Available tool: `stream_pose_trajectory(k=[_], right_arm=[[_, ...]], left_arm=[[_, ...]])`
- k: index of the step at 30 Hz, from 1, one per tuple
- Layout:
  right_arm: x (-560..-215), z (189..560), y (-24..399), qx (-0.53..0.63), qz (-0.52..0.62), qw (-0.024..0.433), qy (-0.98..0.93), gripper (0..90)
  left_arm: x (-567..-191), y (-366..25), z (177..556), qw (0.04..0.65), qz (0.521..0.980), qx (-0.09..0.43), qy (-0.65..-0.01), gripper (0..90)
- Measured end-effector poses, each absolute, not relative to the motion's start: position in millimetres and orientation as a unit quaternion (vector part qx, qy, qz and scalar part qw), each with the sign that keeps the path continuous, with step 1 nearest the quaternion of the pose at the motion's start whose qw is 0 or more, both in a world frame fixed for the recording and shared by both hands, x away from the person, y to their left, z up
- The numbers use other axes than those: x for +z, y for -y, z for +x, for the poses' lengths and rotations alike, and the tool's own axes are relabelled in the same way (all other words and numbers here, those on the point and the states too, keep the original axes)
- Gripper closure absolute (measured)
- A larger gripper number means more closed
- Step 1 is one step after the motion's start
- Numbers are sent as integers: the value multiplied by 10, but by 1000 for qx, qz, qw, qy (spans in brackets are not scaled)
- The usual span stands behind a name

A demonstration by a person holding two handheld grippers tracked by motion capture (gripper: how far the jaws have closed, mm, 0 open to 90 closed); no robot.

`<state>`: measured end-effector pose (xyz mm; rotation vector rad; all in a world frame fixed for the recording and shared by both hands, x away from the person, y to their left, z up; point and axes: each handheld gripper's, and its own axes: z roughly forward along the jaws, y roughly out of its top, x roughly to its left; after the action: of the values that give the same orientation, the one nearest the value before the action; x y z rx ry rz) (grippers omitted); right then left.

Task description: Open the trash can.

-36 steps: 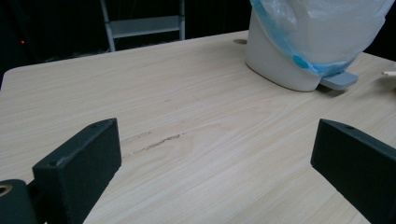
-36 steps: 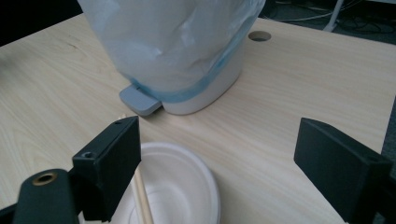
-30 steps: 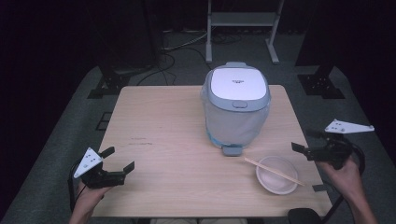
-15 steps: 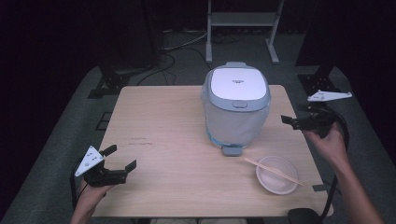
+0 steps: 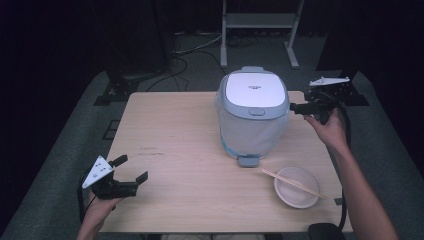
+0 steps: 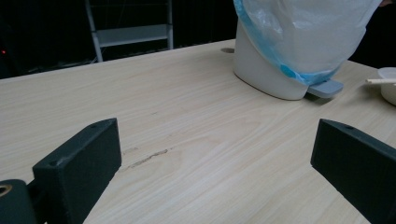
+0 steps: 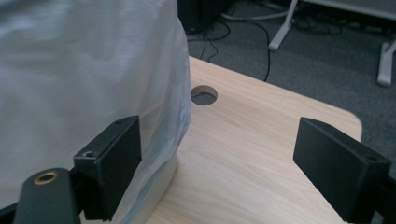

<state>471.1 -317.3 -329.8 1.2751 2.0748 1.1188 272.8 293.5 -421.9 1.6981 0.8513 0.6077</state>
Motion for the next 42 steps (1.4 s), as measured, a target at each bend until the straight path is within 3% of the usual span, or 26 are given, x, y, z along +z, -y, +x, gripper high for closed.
stream_pose_trajectory(k=[6,15,30,42], right_arm=[[-3385,4819,3048,413,455,236,-753,147],[-3355,4821,2916,407,436,256,-761,378],[-3293,4697,2566,426,386,239,-783,377],[-3270,4641,2269,428,349,219,-804,318]], left_arm=[[-4220,-2935,2741,544,715,255,-357,8],[-4234,-2901,2771,546,718,248,-353,8],[-4214,-2804,2833,550,724,240,-340,8],[-4201,-2666,2882,551,733,231,-324,8]])
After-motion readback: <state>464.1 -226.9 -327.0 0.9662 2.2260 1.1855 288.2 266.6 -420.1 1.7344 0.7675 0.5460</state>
